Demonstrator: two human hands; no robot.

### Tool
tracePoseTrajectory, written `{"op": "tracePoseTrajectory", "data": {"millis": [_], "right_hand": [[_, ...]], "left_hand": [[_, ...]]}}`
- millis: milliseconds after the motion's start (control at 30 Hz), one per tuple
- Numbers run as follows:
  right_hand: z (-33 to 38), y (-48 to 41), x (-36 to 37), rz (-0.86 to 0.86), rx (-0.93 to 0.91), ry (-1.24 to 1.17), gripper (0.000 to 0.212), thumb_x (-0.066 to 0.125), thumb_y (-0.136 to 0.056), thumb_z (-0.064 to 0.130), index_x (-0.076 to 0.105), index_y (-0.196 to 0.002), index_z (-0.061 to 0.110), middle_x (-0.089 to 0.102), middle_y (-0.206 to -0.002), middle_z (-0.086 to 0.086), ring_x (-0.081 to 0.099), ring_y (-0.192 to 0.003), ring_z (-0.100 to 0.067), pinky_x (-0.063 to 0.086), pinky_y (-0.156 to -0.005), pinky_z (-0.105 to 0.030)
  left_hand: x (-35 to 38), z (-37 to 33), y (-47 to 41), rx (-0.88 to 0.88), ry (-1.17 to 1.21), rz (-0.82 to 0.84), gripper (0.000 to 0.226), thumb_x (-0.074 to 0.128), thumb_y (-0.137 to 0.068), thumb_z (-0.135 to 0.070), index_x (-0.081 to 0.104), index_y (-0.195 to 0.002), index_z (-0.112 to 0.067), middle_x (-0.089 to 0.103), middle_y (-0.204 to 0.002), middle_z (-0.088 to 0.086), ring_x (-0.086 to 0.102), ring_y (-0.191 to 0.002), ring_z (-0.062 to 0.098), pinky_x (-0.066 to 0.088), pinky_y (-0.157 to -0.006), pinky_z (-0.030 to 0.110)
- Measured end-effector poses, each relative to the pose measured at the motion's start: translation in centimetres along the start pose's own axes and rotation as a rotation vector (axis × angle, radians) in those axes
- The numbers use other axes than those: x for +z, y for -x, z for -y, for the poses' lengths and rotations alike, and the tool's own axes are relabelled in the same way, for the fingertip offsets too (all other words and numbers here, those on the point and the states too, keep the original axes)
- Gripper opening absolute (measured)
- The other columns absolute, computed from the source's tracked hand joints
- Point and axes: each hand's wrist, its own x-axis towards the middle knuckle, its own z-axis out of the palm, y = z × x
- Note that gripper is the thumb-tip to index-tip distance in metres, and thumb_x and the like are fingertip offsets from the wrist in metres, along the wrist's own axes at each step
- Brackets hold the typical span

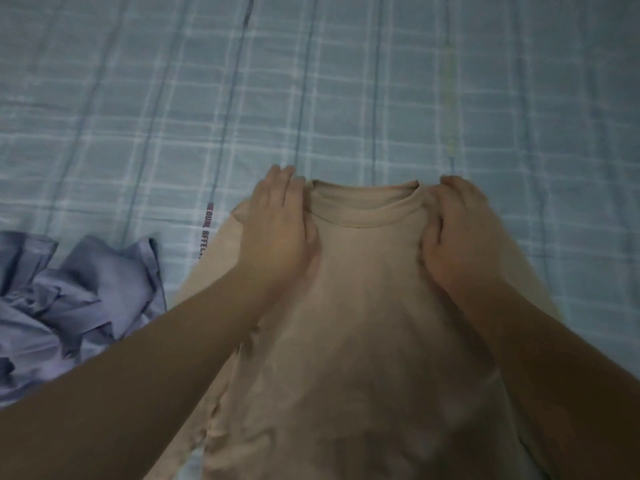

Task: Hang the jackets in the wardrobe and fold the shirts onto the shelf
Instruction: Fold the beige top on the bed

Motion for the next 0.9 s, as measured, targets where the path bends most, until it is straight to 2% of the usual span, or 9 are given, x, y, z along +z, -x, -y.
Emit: {"op": "tracePoseTrajectory", "data": {"millis": [100,167,300,433,567,767,900], "right_hand": [[1.5,1.8,0.9,0.229,-0.04,0.16,0.062,0.034,-0.099,0.039,0.03,-0.152,0.007,0.032,-0.158,-0.014,0.028,-0.146,-0.028,0.021,-0.12,-0.046],[1.8,2.6,2.7,0.335,0.024,0.168,0.071,0.025,-0.099,0.049,0.016,-0.157,0.01,0.018,-0.164,-0.011,0.016,-0.151,-0.026,0.014,-0.122,-0.05],[1.6,2.7,4.1,0.342,0.076,0.226,0.075,0.027,-0.094,0.055,0.014,-0.157,0.017,0.017,-0.164,-0.009,0.015,-0.15,-0.031,0.012,-0.12,-0.056],[2.0,1.4,3.8,0.324,0.11,0.214,0.076,0.031,-0.09,0.056,0.02,-0.156,0.021,0.024,-0.162,-0.005,0.024,-0.146,-0.031,0.02,-0.117,-0.056],[1.5,0.4,4.5,0.347,0.109,0.206,0.076,0.027,-0.092,0.057,0.01,-0.157,0.022,0.014,-0.165,-0.001,0.012,-0.151,-0.026,0.004,-0.119,-0.06],[1.7,0.6,4.7,0.35,0.108,0.195,0.075,0.028,-0.093,0.056,0.01,-0.158,0.022,0.013,-0.165,-0.002,0.009,-0.151,-0.027,0.002,-0.119,-0.06],[2.2,1.4,3.2,0.397,0.132,0.157,0.072,0.022,-0.097,0.055,0.004,-0.158,0.021,0.008,-0.166,-0.006,0.004,-0.152,-0.027,0.002,-0.12,-0.058]], "left_hand": [[0.7,-1.9,2.9,-0.049,-0.077,0.276,0.07,0.038,-0.09,-0.037,0.032,-0.151,-0.003,0.029,-0.159,0.019,0.021,-0.149,0.034,0.017,-0.121,0.052],[1.8,-2.0,3.9,-0.12,-0.171,0.364,0.076,0.027,-0.092,-0.051,0.019,-0.157,-0.013,0.018,-0.164,0.012,0.014,-0.151,0.03,0.009,-0.121,0.054],[3.0,-1.6,3.5,-0.154,-0.241,0.356,0.074,0.028,-0.093,-0.058,0.009,-0.158,-0.027,0.01,-0.166,0.008,0.006,-0.152,0.029,0.005,-0.12,0.059],[3.0,-1.5,1.7,-0.144,-0.188,0.292,0.072,0.033,-0.093,-0.052,0.017,-0.157,-0.025,0.012,-0.166,0.003,0.006,-0.153,0.024,0.004,-0.12,0.057],[3.8,-0.7,0.5,-0.119,-0.249,0.337,0.073,0.026,-0.094,-0.057,0.008,-0.158,-0.028,0.008,-0.167,-0.001,0.003,-0.153,0.025,0.0,-0.12,0.058],[3.9,-0.7,0.3,-0.114,-0.278,0.389,0.072,0.018,-0.095,-0.059,0.005,-0.158,-0.028,0.004,-0.167,-0.001,-0.001,-0.153,0.027,-0.002,-0.119,0.06],[2.0,-1.6,1.7,-0.119,-0.233,0.4,0.069,0.022,-0.096,-0.055,0.007,-0.158,-0.029,0.005,-0.167,0.004,-0.001,-0.153,0.027,-0.001,-0.12,0.059]]}}
